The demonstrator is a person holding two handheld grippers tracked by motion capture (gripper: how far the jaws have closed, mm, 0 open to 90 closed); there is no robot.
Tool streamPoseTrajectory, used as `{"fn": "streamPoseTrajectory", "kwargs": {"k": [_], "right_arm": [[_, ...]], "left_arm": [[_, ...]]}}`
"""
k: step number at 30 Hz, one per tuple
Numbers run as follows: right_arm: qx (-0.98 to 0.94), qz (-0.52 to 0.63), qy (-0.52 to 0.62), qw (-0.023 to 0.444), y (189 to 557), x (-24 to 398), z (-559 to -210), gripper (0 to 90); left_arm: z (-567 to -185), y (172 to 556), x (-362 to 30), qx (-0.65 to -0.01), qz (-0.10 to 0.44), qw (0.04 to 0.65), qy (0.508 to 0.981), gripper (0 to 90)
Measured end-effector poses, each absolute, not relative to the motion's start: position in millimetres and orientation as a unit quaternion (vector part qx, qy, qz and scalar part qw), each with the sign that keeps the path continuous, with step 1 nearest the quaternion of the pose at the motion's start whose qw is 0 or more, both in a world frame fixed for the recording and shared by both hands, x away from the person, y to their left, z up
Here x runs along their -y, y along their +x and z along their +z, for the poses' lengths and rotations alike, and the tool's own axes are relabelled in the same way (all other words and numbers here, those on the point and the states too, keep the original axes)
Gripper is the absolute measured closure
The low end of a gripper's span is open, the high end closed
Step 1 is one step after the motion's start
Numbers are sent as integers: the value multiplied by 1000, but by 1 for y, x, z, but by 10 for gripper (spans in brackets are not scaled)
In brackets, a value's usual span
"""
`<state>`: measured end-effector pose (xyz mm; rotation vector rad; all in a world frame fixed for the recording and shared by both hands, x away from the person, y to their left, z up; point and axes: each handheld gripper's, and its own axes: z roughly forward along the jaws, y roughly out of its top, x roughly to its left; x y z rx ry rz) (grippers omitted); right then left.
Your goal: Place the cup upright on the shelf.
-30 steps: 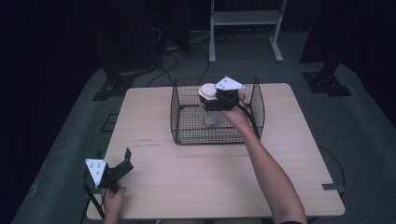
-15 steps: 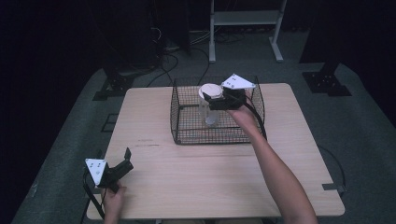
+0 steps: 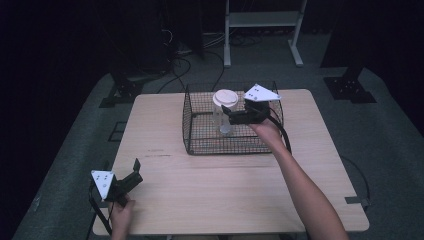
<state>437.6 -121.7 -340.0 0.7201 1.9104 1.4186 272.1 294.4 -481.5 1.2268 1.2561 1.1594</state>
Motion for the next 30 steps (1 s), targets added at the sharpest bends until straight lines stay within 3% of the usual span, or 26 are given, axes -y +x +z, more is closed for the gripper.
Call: {"fn": "streamPoseTrajectory", "kwargs": {"k": [30], "right_arm": [[-732,536,273,322,400,159,-342,23]], "left_arm": [[-482,273,-294,-518,481,493,507,0]]}}
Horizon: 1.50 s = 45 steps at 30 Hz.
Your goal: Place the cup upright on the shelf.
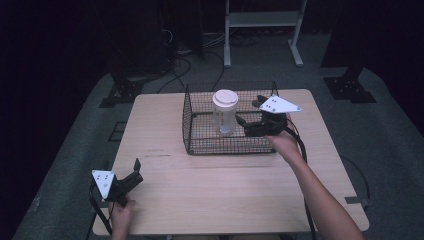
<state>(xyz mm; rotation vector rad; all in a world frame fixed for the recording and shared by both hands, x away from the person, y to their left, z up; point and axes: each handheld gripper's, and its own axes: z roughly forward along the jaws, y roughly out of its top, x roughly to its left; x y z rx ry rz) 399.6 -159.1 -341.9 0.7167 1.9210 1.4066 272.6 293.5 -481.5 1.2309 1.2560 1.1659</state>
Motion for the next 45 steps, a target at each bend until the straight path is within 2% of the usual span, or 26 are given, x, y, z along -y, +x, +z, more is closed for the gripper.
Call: {"fn": "streamPoseTrajectory", "kwargs": {"k": [45], "right_arm": [[-741,527,271,314,352,193,-369,23]], "left_arm": [[-482,273,-293,-517,483,491,508,0]]}}
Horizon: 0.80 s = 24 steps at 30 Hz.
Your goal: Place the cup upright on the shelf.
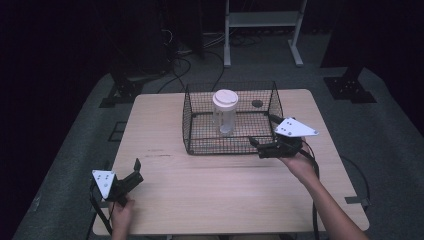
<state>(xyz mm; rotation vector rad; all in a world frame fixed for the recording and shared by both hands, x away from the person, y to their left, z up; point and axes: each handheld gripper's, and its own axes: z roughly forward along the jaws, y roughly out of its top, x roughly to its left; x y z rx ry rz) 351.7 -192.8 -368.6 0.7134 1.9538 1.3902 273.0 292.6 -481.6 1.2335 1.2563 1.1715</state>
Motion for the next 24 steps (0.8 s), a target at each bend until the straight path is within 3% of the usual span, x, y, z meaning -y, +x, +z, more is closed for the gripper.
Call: {"fn": "streamPoseTrajectory", "kwargs": {"k": [24], "right_arm": [[-739,523,286,314,328,217,-386,23]], "left_arm": [[-481,272,-293,-516,484,489,510,0]]}}
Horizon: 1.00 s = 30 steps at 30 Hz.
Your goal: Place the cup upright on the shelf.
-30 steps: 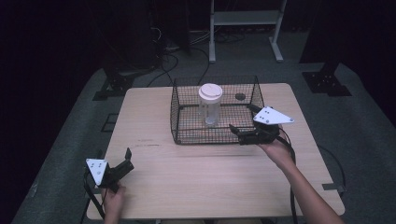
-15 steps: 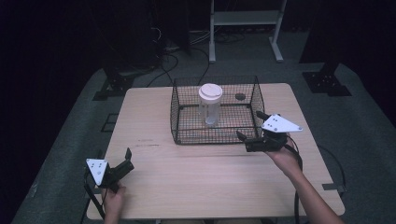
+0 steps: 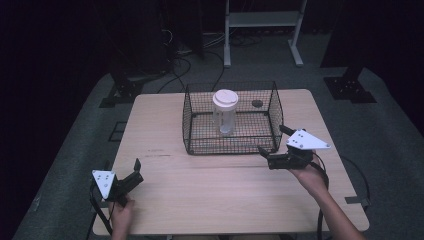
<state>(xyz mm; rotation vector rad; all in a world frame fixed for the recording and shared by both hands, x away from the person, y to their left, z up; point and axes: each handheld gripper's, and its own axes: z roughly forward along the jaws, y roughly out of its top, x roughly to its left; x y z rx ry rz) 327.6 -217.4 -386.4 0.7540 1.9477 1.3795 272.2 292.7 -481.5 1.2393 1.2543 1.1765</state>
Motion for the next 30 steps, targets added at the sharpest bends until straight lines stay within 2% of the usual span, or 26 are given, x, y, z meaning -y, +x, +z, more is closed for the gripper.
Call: {"fn": "streamPoseTrajectory", "kwargs": {"k": [30], "right_arm": [[-729,522,311,314,300,244,-412,24]], "left_arm": [[-481,272,-292,-516,485,487,512,0]]}}
